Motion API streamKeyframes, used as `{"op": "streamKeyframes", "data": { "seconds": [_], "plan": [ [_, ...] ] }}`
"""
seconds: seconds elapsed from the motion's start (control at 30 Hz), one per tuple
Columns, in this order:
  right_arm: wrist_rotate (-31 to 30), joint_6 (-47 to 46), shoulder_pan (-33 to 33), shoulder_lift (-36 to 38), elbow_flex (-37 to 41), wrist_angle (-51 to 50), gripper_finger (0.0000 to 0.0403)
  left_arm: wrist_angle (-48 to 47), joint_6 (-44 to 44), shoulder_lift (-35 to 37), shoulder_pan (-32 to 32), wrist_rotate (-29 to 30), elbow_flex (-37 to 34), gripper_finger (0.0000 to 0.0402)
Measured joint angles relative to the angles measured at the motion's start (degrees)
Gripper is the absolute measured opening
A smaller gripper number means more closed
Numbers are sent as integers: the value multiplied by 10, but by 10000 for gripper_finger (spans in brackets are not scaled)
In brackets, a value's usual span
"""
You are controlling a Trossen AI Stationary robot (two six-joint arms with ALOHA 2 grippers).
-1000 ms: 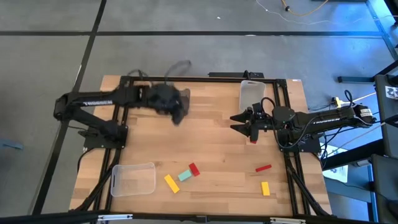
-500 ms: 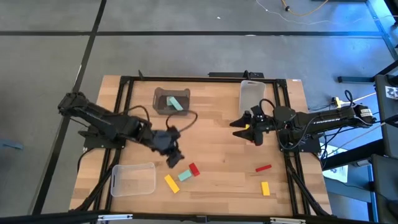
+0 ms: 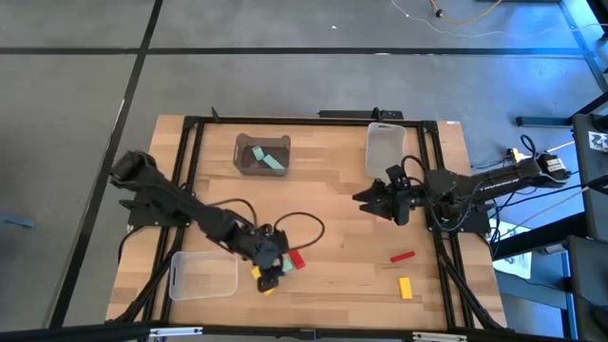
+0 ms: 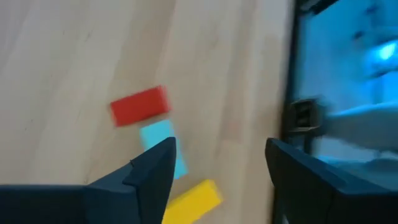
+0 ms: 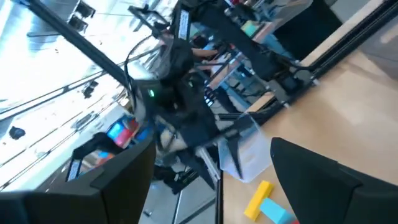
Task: Sort & place blocks by color
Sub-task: Put the light blue block into the black bin
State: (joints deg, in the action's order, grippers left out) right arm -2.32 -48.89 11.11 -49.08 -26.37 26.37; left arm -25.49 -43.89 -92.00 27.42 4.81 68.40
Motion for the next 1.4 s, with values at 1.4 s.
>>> {"op": "streamKeyframes", "data": {
  "seconds": [1.4],
  "plan": [
    [-76, 12, 32, -6, 0, -53, 318, -260, -142, -267, 0, 29, 218, 271]
  ]
}}
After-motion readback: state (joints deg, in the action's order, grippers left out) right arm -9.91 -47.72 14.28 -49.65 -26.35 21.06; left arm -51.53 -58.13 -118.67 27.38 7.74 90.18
